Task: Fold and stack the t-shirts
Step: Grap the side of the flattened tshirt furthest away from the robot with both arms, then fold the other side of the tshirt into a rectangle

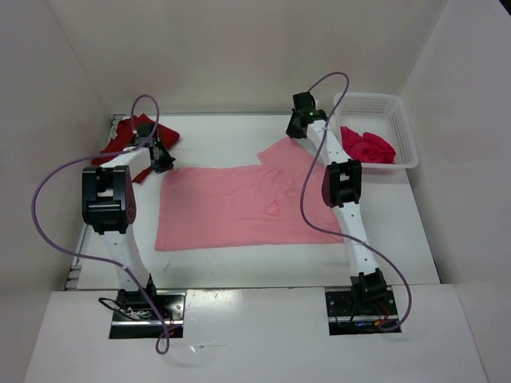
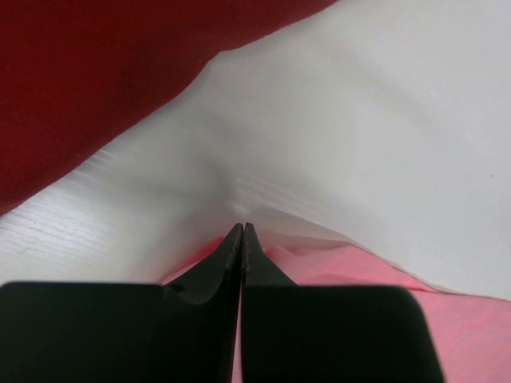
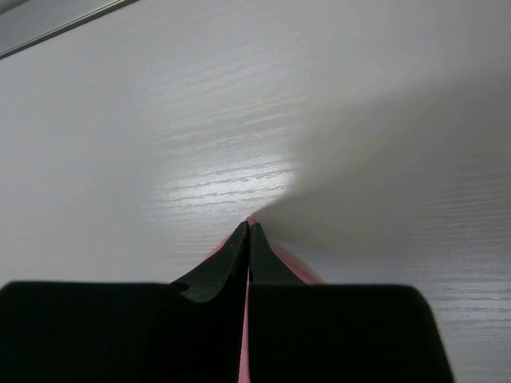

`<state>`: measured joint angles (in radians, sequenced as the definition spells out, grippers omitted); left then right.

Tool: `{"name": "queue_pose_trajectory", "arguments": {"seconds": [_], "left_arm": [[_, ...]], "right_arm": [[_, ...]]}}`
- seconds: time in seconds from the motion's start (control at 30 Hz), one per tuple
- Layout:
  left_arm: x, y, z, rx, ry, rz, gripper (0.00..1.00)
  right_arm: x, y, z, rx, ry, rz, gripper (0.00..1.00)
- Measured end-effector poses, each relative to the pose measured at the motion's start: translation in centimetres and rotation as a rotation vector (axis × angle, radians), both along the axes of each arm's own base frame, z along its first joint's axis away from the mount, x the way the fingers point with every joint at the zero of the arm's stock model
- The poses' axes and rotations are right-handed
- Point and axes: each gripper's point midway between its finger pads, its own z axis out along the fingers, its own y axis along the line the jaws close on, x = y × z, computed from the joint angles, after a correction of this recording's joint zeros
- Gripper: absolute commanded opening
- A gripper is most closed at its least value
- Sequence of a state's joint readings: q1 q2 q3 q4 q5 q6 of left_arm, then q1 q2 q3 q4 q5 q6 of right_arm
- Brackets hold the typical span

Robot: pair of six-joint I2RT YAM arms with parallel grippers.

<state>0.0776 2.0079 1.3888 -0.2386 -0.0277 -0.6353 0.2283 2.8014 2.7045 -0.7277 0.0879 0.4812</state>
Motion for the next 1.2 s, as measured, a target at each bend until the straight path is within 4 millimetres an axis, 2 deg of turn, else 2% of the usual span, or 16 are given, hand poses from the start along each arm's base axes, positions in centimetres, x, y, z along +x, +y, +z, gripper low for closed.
{"name": "queue_pose_trajectory", "arguments": {"seconds": [0.1, 0.23, 0.3, 0.43, 0.5, 0.6, 0.73, 0.9, 1.0, 1.2], "left_arm": [[0.0, 0.0, 0.9, 0.003, -0.017, -0.002, 0.00], [-0.4, 0.0, 3.2, 0.009, -0.061, -0.005, 0.00], [-0.9, 0.0, 4.5, 0.013, -0.087, -0.008, 0.00], [-2.1, 0.1, 6.4, 0.032, -0.122, -0.023, 0.00], [-2.4, 0.1, 6.8, 0.032, -0.132, -0.027, 0.00], [-3.8, 0.2, 6.2, 0.029, -0.112, -0.032, 0.00], [-5.9, 0.5, 4.8, 0.006, -0.062, -0.031, 0.00], [-8.5, 1.5, 3.3, -0.023, -0.003, -0.004, 0.00], [-9.3, 1.9, 3.6, -0.025, 0.005, 0.011, 0.00], [-9.6, 1.9, 5.4, -0.031, -0.031, 0.014, 0.00]], "right_arm": [[-0.6, 0.1, 0.4, 0.004, 0.018, 0.008, 0.00], [-2.1, 0.0, 2.5, 0.011, 0.042, 0.023, 0.00], [-4.0, -0.4, 4.1, 0.012, 0.069, 0.030, 0.00], [-9.1, -1.8, 8.4, 0.028, 0.093, 0.037, 0.00], [-11.3, -3.0, 10.8, 0.040, 0.075, 0.027, 0.00], [-14.6, -5.2, 12.8, 0.048, 0.062, 0.000, 0.00], [-19.2, -7.4, 12.8, 0.049, 0.083, -0.032, 0.00], [-24.7, -8.3, 11.7, 0.039, 0.135, -0.039, 0.00], [-27.4, -8.8, 11.3, 0.031, 0.154, -0.043, 0.00], [-31.9, -10.1, 10.5, -0.016, 0.219, -0.068, 0.00]]}}
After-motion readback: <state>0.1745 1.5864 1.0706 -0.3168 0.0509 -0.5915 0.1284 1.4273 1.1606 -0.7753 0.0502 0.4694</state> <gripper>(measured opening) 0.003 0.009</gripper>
